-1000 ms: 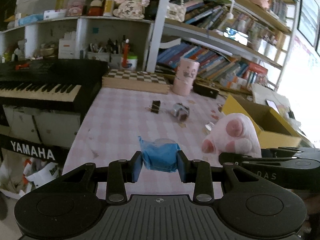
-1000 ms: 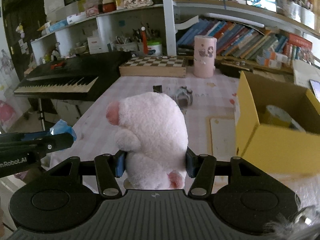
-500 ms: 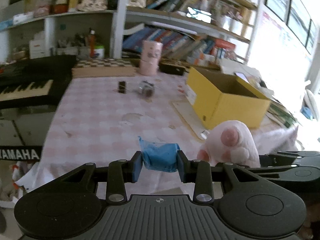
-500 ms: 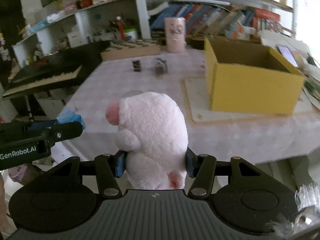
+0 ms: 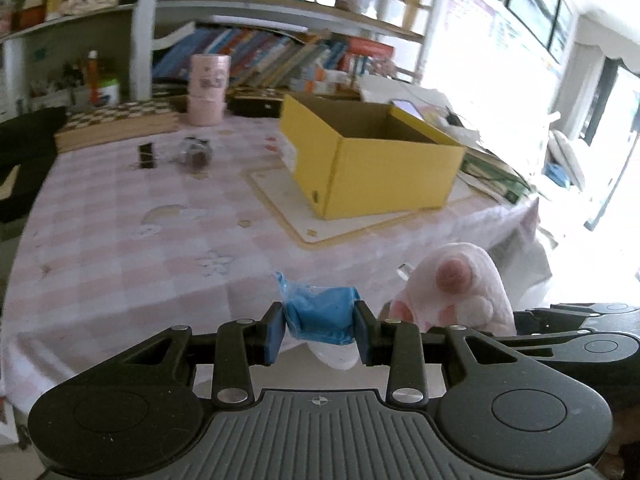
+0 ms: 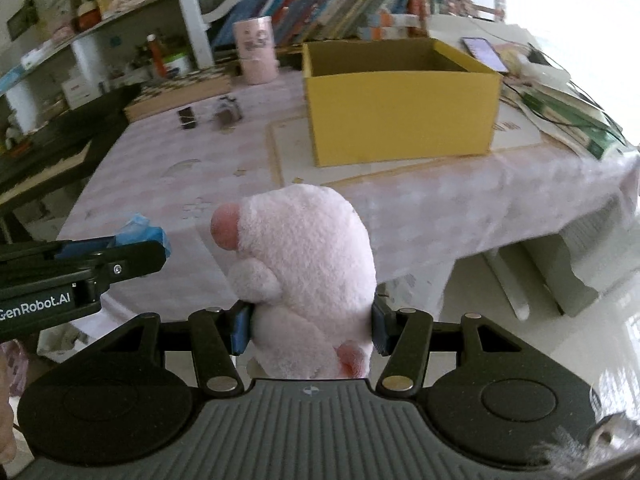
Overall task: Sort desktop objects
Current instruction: 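Carry the blue object and pig plush with both tools to the yellow box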
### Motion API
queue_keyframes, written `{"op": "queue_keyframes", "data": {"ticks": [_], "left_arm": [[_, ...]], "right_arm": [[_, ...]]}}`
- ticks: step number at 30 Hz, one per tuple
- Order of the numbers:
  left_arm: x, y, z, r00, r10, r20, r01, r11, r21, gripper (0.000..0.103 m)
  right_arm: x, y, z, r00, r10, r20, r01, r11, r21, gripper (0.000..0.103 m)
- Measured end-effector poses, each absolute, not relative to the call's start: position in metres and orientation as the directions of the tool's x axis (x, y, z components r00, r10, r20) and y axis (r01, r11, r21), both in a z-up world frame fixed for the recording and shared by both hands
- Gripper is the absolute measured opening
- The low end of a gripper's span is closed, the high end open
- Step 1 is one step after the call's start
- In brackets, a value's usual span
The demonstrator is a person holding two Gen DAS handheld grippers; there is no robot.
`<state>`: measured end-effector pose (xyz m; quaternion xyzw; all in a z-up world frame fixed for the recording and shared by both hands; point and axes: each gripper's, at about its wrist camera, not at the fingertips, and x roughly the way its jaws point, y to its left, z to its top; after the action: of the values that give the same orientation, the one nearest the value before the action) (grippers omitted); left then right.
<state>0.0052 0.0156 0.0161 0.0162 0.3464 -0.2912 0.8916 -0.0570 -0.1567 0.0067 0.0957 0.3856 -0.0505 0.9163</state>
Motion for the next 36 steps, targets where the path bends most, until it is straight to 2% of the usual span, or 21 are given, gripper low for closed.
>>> {"op": "queue_keyframes", "data": {"ticks": [12, 36], "left_arm": [[0.01, -0.023, 0.016, 0.536, -0.562, -0.629, 0.619, 0.769, -0.16, 0.034], [0.057, -0.081, 0.033, 0.566, -0.572, -0.594, 0.618, 0.771, -0.153, 0.034]], "right_arm": [[-0.067, -0.188, 0.005, 0.682, -0.082, -0.727, 0.267, 0.953, 0.142, 0.053], [-0.014, -0.248, 0.026, 0.709, -0.084, -0.7, 0.241, 0.962, 0.129, 0.053]]}}
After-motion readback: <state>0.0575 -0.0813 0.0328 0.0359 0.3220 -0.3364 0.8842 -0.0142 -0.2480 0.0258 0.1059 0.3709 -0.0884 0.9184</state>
